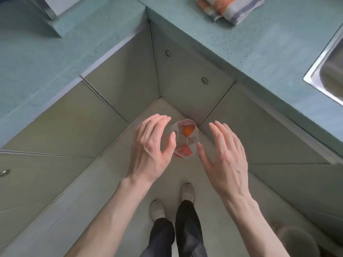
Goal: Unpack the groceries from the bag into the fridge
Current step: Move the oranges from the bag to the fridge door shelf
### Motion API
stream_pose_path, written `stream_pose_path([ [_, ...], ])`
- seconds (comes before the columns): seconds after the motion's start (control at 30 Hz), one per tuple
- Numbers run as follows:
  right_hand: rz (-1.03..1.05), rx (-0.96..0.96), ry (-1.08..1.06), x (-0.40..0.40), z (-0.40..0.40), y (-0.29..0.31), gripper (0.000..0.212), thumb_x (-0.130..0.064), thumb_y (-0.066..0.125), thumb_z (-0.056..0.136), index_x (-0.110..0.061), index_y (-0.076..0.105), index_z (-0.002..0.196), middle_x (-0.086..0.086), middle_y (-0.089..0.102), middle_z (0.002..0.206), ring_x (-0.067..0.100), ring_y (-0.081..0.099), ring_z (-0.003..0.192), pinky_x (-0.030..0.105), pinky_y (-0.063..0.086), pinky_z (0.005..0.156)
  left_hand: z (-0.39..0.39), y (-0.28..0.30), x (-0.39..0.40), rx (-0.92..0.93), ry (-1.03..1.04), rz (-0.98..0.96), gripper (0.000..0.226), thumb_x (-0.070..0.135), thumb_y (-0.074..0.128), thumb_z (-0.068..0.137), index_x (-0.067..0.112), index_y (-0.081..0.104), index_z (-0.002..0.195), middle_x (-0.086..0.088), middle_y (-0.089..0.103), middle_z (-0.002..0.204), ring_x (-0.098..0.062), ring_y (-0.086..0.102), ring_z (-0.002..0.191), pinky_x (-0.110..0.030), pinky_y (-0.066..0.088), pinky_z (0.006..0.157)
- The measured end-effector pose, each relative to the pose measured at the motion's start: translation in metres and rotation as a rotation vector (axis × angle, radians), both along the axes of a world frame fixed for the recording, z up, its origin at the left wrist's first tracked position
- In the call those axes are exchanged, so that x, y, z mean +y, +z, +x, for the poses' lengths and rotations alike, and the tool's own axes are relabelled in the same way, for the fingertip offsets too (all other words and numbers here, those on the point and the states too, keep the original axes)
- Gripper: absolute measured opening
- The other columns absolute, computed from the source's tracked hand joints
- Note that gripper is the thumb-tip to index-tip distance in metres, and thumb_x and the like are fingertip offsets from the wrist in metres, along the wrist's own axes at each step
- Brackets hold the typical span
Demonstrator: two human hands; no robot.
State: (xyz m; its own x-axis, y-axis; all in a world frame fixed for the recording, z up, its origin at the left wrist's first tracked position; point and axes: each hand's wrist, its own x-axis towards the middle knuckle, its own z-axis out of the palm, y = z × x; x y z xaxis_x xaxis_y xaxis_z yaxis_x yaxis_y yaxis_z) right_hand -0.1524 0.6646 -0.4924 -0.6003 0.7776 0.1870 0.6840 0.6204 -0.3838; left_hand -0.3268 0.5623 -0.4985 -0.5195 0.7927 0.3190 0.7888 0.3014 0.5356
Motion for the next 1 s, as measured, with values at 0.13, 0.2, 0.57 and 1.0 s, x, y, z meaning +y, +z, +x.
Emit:
stream_pose_path([
  [0.13,-0.022,-0.018,0.0,0.027,0.002,-0.083,0.055,-0.044,0.055,0.102,-0.012,0.051,0.147,0.005,0.05,0.154,0.023,0.044,0.147,0.042,0.037,0.119,0.002,-0.081,0.022,-0.03,-0.001,-0.027,0.036,0.023,0.057,0.101,0.004,0.065,0.131,-0.008,0.067,0.132,-0.028,0.058,0.131,-0.043,0.044,0.112],
  [0.2,-0.039,-0.024,0.005,0.038,0.005,-0.124,0.056,-0.043,0.057,0.102,-0.012,0.049,0.149,0.004,0.05,0.154,0.024,0.044,0.146,0.043,0.038,0.118,0.003,-0.124,0.028,-0.044,-0.01,-0.027,0.036,0.022,0.058,0.101,0.004,0.065,0.131,-0.008,0.067,0.131,-0.027,0.059,0.13,-0.042,0.045,0.112],
  [0.57,-0.04,-0.087,0.041,0.078,-0.008,-0.358,0.057,-0.04,0.066,0.096,-0.02,0.05,0.147,-0.001,0.054,0.147,0.023,0.051,0.133,0.033,0.037,0.104,0.009,-0.373,0.065,-0.139,-0.032,0.017,0.036,0.016,0.06,0.094,0.005,0.066,0.127,-0.008,0.067,0.126,-0.027,0.061,0.118,-0.035,0.048,0.104],
  [1.0,0.001,-0.026,0.081,0.13,-0.051,-0.529,0.056,-0.042,0.05,0.095,-0.019,0.049,0.146,-0.002,0.055,0.145,0.023,0.053,0.131,0.033,0.039,0.107,-0.013,-0.552,0.134,-0.213,-0.263,-0.092,0.029,0.016,0.054,0.095,0.015,0.065,0.121,0.002,0.066,0.124,-0.021,0.057,0.118,-0.04,0.047,0.101],
])
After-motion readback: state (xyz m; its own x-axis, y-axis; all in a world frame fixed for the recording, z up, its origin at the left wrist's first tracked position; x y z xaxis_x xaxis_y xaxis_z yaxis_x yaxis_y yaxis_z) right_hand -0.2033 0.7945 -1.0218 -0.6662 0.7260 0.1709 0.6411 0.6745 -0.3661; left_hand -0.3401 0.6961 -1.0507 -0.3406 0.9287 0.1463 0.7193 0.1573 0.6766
